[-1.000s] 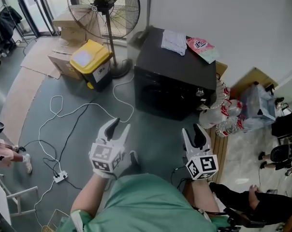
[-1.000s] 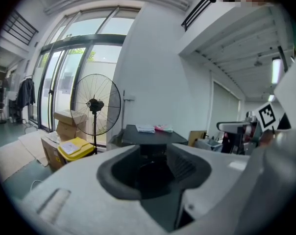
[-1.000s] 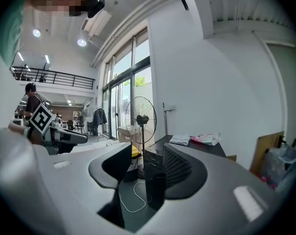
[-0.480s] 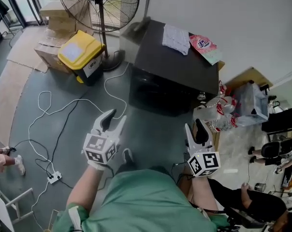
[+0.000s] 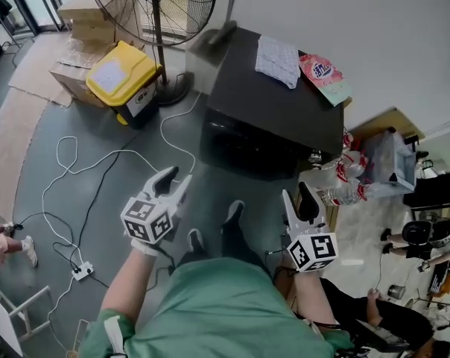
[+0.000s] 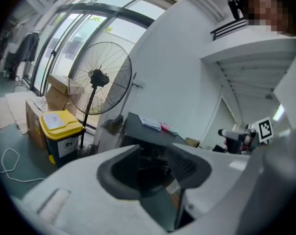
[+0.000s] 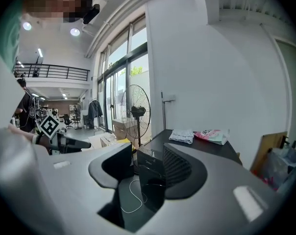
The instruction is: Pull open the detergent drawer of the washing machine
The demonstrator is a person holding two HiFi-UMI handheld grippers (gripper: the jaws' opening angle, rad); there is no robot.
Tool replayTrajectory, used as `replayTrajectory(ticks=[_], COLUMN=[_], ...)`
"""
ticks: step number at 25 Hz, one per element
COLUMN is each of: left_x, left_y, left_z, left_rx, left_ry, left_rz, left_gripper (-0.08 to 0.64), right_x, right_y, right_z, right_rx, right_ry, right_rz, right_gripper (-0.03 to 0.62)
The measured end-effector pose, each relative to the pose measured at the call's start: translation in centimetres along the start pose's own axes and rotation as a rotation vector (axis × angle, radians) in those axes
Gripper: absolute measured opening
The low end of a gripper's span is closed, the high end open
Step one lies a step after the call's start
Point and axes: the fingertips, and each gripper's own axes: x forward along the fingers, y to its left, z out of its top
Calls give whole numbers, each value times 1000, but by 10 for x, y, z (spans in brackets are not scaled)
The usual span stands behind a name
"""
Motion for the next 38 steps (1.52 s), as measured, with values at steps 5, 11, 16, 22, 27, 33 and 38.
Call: replayTrajectory(ticks=[5,11,16,22,27,33,38], left_x=[29,86,139,188,209,237,265], left_y=[4,7,10,29,49,82,107], left_z=[-4,-9,-16,-41,-59,-73,-87], left_rx=[-18,-37,-39,-155,-268,-349,-411], left_ry=[20,62,104,140,125,151,206], left_rz=[29,16,-8,-12,-46,-140,-227], left_gripper=[175,175,187,198,210,236,235], right_x=[40,110,153,183,190,199,202], right_y=[-29,-59,-92,-129,-136,-135,-128], right_z=[5,22,15,12,22,27,19], right_rx=[33,53,89,101,92,100,110], right_ry=[-15,-22,16,23,19,10,38], right_rz=[66,189,249,297,311,282,204], right_gripper=[181,181,181,181,181,181,181])
